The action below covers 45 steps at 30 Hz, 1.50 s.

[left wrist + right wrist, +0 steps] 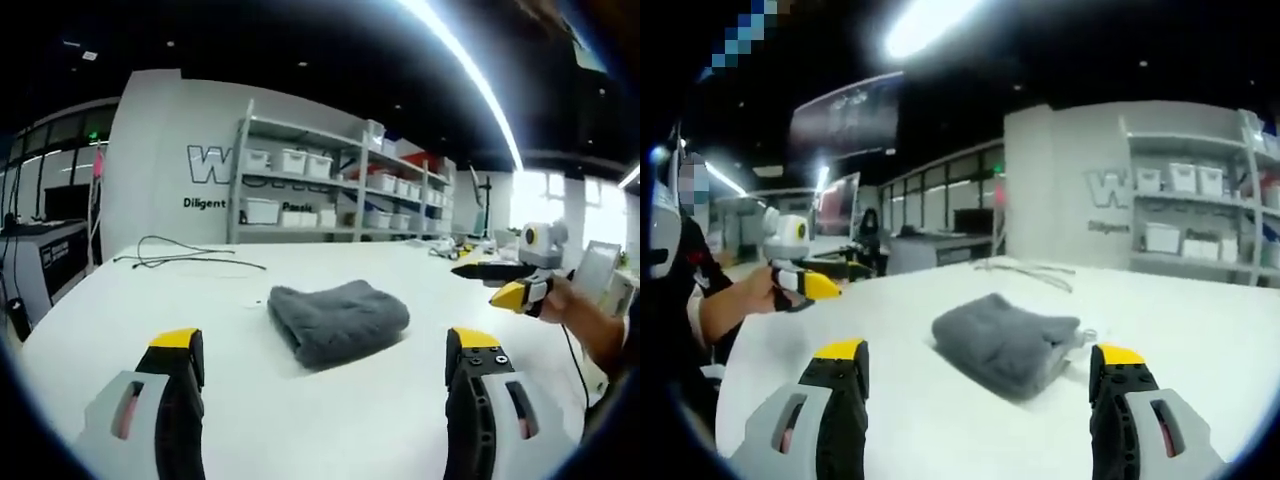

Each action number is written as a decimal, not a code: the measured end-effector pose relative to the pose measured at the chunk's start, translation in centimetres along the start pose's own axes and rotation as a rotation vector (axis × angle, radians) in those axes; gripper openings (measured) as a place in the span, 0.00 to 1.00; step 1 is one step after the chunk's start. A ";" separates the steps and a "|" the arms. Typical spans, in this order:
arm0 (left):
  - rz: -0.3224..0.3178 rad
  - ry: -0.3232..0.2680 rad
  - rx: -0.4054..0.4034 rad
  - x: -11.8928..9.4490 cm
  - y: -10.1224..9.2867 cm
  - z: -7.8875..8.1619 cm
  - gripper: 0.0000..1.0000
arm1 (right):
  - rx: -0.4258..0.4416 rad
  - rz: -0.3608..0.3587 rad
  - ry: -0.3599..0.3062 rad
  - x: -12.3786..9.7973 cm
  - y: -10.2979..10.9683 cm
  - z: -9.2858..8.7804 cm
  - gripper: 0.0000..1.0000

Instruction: Open the folded towel by lifting each exposed corner and separating the folded layers until the towel lies flat within the target outline without major curled edges

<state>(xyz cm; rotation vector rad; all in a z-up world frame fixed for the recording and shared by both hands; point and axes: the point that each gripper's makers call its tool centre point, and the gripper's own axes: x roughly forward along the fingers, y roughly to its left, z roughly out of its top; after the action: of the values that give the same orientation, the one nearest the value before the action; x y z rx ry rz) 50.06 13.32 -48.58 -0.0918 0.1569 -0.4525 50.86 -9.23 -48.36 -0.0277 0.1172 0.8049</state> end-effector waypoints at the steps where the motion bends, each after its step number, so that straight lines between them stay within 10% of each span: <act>1: -0.015 -0.002 -0.016 0.1 -0.2 0.1 0.99 | 0.000 0.000 -0.001 0.1 0.0 0.1 0.93; 45: -0.042 0.046 0.009 3.8 0.9 -1.3 0.88 | 0.015 0.030 0.066 2.7 -0.7 -1.6 0.91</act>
<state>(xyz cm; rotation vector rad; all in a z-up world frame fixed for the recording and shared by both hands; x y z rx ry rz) 53.59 12.33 -50.41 -0.0762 0.1981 -0.4978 53.10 -7.88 -50.31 -0.0386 0.1860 0.8337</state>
